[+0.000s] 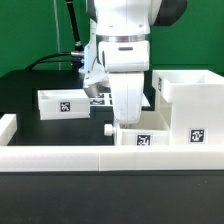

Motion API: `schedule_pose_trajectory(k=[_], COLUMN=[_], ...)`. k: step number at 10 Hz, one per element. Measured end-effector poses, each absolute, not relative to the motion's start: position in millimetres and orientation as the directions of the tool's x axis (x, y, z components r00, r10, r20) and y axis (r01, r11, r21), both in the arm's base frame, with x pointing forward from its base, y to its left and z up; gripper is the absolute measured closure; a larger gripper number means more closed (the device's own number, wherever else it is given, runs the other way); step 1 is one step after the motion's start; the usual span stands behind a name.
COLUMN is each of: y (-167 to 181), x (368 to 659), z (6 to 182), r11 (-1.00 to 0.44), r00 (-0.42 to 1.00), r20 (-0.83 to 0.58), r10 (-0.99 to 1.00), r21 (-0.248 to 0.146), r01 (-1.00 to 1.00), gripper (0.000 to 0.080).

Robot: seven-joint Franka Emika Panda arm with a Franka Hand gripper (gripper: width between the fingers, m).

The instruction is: Assemble drawer

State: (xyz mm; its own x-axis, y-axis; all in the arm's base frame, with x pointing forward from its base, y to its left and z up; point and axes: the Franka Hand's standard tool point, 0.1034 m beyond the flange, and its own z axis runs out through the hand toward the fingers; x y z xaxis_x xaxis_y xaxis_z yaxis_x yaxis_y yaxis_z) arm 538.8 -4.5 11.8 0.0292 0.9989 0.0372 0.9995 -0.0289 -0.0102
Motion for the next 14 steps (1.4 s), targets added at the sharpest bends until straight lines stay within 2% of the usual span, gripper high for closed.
schedule_pose_trajectory(k=[12, 14], y=[3.1, 9.9], x=[547.6, 547.6], z=[9.9, 9.9], r11=[0.011, 0.031], r00=[-0.01, -0.03], r20=[0.037, 0.039], r10=[0.999, 0.999], r21=[-0.009, -0.028], r01=[1.0, 0.999], gripper=[0.0757, 0.0757])
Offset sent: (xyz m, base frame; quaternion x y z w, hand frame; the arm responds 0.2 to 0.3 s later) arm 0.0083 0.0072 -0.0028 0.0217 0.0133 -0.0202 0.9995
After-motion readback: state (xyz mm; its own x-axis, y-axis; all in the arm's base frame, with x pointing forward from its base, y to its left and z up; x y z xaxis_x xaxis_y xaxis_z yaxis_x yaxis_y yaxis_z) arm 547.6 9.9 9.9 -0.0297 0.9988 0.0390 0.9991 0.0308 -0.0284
